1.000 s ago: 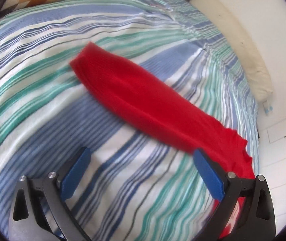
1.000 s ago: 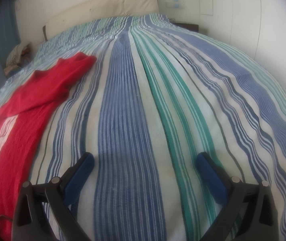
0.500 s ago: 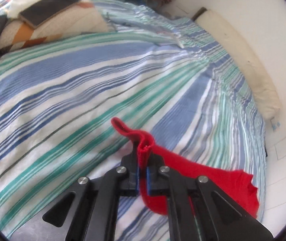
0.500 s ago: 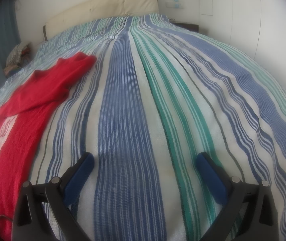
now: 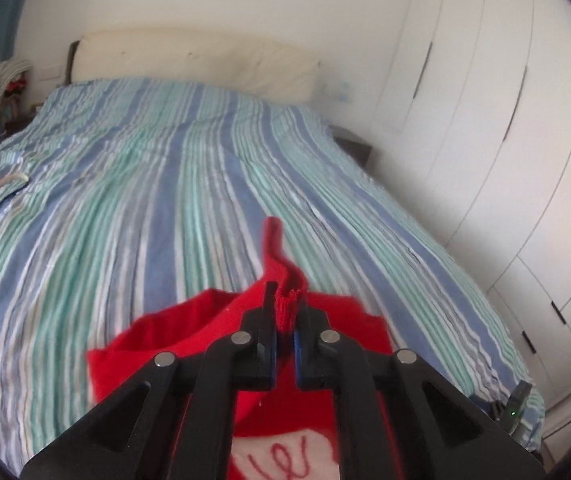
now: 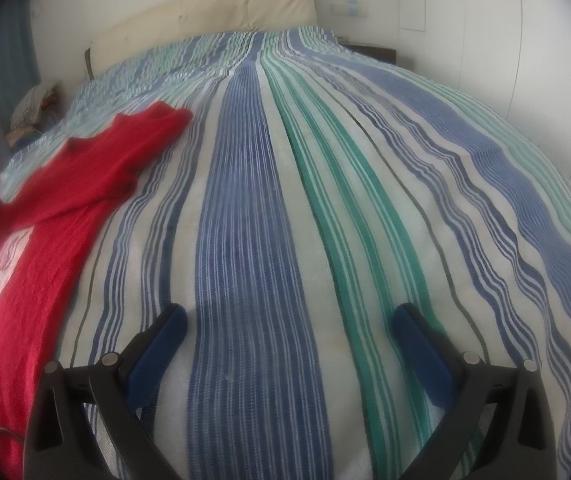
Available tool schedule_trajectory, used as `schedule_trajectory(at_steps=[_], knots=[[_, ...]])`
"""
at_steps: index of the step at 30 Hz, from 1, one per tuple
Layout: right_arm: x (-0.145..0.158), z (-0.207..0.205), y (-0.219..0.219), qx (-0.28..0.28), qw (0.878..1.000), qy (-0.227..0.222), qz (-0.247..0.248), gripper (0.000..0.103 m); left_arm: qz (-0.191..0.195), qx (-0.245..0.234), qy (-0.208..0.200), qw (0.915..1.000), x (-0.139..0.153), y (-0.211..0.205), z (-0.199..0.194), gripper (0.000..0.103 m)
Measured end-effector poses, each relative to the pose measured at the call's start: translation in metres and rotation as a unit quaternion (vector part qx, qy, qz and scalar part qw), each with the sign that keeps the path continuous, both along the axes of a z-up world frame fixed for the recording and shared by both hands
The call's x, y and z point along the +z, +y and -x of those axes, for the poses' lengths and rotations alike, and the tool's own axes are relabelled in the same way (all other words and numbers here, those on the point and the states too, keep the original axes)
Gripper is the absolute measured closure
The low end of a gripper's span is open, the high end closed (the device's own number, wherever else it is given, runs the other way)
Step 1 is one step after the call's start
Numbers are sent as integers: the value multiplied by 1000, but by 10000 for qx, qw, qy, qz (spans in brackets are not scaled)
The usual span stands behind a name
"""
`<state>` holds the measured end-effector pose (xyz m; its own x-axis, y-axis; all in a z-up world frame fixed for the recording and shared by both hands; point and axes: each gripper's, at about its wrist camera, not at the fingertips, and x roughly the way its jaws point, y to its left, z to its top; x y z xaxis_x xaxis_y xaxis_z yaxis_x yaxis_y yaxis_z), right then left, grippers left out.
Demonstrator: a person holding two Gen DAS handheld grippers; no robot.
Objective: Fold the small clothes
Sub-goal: 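Grasp the sweater sleeve with the left gripper and fold it across the body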
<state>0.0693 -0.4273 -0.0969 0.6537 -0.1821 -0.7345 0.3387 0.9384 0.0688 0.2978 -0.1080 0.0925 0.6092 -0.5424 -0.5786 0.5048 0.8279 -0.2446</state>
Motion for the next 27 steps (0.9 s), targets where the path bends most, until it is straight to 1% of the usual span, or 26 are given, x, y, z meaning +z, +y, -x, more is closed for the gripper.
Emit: schedule_trajectory(at_steps=[1,2,3,5,6,8,11,13,14,15,16,17,18,19,20,22,24,25,26,27], knots=[[0,-1,1,0,10000,-5,-3,1,-80,-175,174,9997,-11,-14,-3,77],[0,-1,1,1,10000,-9,-7,1,-199,-222,383,9988,-24,-24,-5,35],[0,-1,1,2,10000,-14,-9,1,-277,-134,493,9983,-33,-27,-8,10],[0,-1,1,2,10000,-19,-14,1,-191,38,450,9988,-44,-13,-5,8],[0,0,1,2,10000,-21,-13,1,-186,134,502,9985,-48,-2,-7,8],[0,0,0,6,10000,-33,-25,1,-269,528,621,9963,-55,29,-11,8],[0,0,0,11,10000,-38,-49,1,-575,1155,606,9898,-75,77,-9,8],[-1,0,1,8,10000,-21,-39,1,-901,1312,657,9851,-98,102,-3,6],[-1,-1,2,6,10000,-9,-25,1,-1195,1349,730,9809,-115,109,-2,4],[-1,-1,3,3,10000,3,-11,1,-1584,1399,872,9735,-137,113,-5,4],[-1,-2,3,2,10000,12,1,1,-1984,1488,1073,9628,-160,117,-9,4],[-1,-2,3,0,10000,18,9,1,-2291,1642,1282,9508,-182,124,-13,5],[-1,-3,4,-2,10000,18,15,1,-2339,1833,1435,9440,-197,136,-12,5],[-2,-2,5,-3,10000,17,21,1,-2079,1963,1491,9466,-201,148,-7,5],[-2,-3,5,-5,10000,15,25,1,-1699,2052,1491,9523,-196,161,2,5],[-2,-3,5,-7,10000,8,39,1,-1190,2197,1542,9559,-182,179,17,5],[-2,-3,5,-5,10000,-8,36,1,-744,2138,1544,9617,-163,193,35,5],[-2,-3,5,-6,10000,-6,25,1,-608,2046,1525,9650,-157,198,43,5],[-2,-3,5,-7,10000,-6,29,1,-577,1941,1500,9677,-151,200,49,4],[-2,-3,5,-8,10000,-4,28,1,-634,1820,1463,9703,-147,201,54,4]])
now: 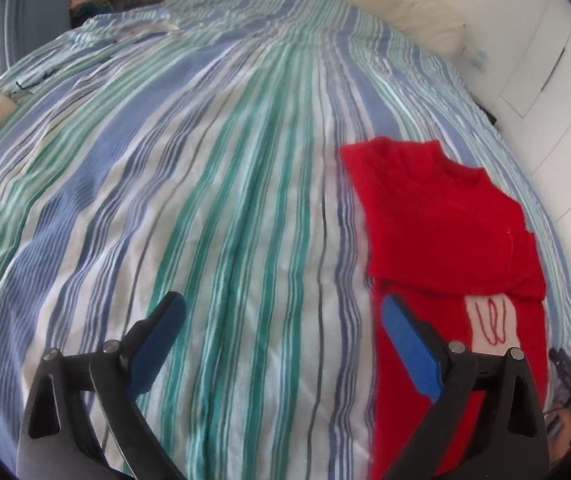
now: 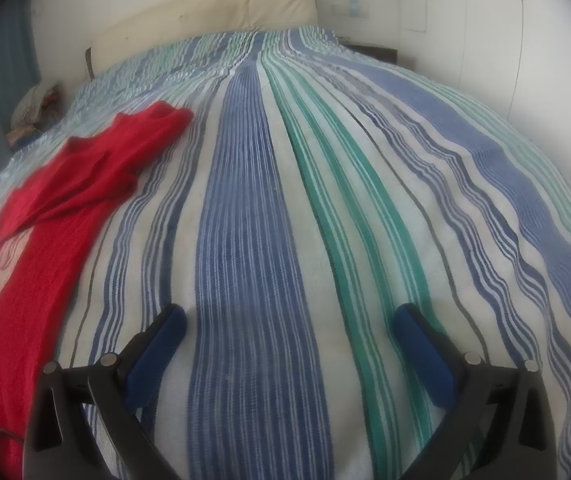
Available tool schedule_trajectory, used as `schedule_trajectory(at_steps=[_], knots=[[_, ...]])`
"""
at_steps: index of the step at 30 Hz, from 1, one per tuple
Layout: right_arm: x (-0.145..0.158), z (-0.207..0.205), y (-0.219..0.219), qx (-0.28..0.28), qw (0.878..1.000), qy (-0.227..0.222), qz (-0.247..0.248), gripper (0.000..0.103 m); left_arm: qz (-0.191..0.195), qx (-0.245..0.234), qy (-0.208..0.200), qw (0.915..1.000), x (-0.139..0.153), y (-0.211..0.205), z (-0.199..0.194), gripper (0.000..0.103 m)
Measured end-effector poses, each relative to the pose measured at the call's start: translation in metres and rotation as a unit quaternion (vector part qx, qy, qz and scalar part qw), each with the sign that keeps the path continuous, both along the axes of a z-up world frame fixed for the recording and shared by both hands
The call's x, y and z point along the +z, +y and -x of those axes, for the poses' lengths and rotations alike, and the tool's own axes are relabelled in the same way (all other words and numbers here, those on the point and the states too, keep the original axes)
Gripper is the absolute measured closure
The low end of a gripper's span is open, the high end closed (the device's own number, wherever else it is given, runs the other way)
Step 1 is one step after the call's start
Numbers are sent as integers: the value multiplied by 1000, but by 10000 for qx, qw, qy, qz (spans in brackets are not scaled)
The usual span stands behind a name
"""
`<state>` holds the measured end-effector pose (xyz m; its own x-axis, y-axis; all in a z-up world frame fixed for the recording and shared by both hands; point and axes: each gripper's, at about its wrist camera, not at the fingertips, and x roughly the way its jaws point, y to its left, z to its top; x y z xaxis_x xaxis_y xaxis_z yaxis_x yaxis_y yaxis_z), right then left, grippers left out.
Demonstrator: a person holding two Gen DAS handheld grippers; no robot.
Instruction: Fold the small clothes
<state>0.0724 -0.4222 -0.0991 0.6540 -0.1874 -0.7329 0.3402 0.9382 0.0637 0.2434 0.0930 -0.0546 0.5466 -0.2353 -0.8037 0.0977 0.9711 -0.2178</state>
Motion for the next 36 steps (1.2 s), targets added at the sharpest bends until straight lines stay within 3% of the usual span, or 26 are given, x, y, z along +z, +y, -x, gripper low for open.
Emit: schedule_trajectory(at_steps=[4,8,11,36], knots=[[0,0,1,-13,10000,13,37,1,-505,-214,-245,9982,-9,-2,11,2],[0,1,1,-12,10000,4,41,1,-848,204,57,9962,-60,10,1,1],[0,1,1,-10,10000,-30,28,1,-1036,318,-124,9940,-58,1,3,0],[0,3,0,-11,10000,-64,1,1,-1187,290,-181,9923,-64,-5,5,0]])
